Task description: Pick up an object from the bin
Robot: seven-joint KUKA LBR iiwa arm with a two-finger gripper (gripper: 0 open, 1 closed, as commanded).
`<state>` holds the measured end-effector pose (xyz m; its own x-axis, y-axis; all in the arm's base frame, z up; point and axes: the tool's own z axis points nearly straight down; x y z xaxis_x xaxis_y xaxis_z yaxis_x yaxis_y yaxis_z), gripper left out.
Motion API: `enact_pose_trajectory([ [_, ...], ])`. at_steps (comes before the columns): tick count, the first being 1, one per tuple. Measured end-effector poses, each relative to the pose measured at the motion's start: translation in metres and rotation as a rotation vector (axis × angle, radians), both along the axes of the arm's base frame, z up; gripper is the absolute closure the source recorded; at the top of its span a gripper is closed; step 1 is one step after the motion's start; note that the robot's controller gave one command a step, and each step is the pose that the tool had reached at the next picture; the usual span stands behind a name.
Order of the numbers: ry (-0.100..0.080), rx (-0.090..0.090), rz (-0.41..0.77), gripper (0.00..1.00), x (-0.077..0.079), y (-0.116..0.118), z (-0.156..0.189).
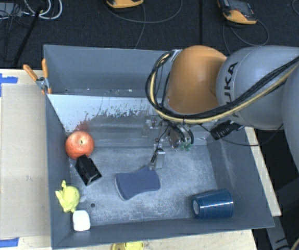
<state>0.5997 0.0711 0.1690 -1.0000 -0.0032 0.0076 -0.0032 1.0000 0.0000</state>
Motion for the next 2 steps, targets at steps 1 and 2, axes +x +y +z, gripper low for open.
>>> enact_pose_trajectory([
  [1,-0.007,0.000,-0.001,0.00,0.001,0.000,0.005],
  [2,-0.013,0.001,0.065,0.00,-0.005,0.004,-0.028],
])
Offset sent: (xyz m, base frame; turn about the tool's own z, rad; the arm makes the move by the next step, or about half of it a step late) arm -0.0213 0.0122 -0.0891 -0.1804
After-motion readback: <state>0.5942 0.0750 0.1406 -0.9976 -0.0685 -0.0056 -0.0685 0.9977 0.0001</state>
